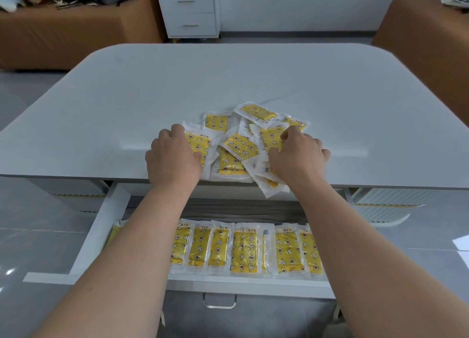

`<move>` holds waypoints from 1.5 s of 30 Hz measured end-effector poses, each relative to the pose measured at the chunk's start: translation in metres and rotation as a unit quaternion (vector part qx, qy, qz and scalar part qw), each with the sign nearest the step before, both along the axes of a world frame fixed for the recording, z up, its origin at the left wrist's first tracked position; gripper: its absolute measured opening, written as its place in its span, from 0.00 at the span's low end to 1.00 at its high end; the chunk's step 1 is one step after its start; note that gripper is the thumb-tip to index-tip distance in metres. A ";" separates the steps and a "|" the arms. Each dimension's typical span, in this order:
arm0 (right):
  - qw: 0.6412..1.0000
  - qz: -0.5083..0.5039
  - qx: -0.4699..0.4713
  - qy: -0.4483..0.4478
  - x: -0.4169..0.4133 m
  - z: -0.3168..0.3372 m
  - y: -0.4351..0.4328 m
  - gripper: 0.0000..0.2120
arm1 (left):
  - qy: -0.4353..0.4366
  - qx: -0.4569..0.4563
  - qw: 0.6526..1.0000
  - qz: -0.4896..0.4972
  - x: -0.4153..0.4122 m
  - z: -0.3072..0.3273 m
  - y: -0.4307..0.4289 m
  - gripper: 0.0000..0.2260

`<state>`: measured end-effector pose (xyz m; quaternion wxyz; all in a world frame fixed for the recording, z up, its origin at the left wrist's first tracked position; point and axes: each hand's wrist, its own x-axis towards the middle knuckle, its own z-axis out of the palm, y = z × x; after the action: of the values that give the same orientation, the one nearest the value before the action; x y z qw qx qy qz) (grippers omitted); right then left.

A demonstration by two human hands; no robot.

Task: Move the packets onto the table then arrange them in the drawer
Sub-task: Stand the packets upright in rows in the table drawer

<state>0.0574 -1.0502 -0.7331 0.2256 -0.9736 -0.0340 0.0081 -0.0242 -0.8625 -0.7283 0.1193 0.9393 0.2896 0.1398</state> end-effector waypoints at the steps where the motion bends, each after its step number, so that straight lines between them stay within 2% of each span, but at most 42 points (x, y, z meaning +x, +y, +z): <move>1: 1.000 -0.003 0.016 0.000 -0.001 0.001 -0.001 0.16 | -0.020 -0.017 1.000 -0.010 -0.001 0.000 0.000 0.25; 6: 0.986 -0.006 0.167 -0.013 -0.007 0.009 -0.006 0.27 | -0.126 -0.067 0.988 -0.065 -0.005 0.005 -0.006 0.28; 10: 0.946 -0.040 0.322 0.005 -0.007 0.017 -0.007 0.32 | -0.180 -0.243 0.953 -0.024 -0.007 0.019 -0.007 0.32; 13: 0.892 -0.080 0.442 0.060 -0.009 0.026 -0.006 0.40 | -0.177 -0.363 0.914 -0.022 -0.015 0.027 -0.009 0.17; 14: 0.876 -0.086 0.468 0.079 -0.013 0.030 -0.007 0.39 | -0.167 -0.397 0.902 -0.022 -0.018 0.030 -0.010 0.13; 18: 0.853 -0.053 0.507 0.108 -0.026 0.034 -0.002 0.17 | -0.120 -0.473 0.873 -0.019 -0.030 0.036 -0.003 0.11; 20: 0.830 -0.043 0.541 0.132 -0.033 0.033 0.000 0.14 | -0.106 -0.493 0.863 -0.002 -0.035 0.039 0.004 0.10; 23: 0.833 0.021 0.534 0.144 -0.047 0.034 0.003 0.16 | -0.068 -0.516 0.854 0.006 -0.043 0.043 0.013 0.09; 26: 0.841 0.101 0.507 0.159 -0.063 0.034 0.003 0.20 | -0.026 -0.505 0.863 0.000 -0.051 0.040 0.021 0.10; 29: 0.861 0.152 0.453 0.176 -0.073 0.030 0.003 0.16 | 0.019 -0.477 0.879 -0.012 -0.058 0.034 0.032 0.10; 32: 0.867 0.136 0.415 0.238 -0.078 0.021 0.004 0.09 | 0.112 -0.457 0.882 -0.011 -0.063 0.023 0.040 0.11; 34: 0.873 0.138 0.375 0.280 -0.083 0.013 0.008 0.08 | 0.180 -0.444 0.878 -0.002 -0.065 0.011 0.043 0.12; 37: 0.902 0.147 0.283 0.289 -0.093 -0.001 0.014 0.08 | 0.273 -0.382 0.883 0.012 -0.067 -0.012 0.051 0.12; 40: 0.922 0.148 0.214 0.287 -0.101 -0.021 0.020 0.07 | 0.322 -0.358 0.876 0.024 -0.072 -0.034 0.063 0.12; 45: 0.923 0.114 0.183 0.319 -0.099 -0.055 0.031 0.21 | 0.349 -0.354 0.868 0.002 -0.078 -0.056 0.073 0.11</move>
<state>-0.0420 -1.0190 -0.7884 0.3963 -0.8509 -0.0723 0.3372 -0.1022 -0.7894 -0.7839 0.3350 0.8209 0.3443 -0.3089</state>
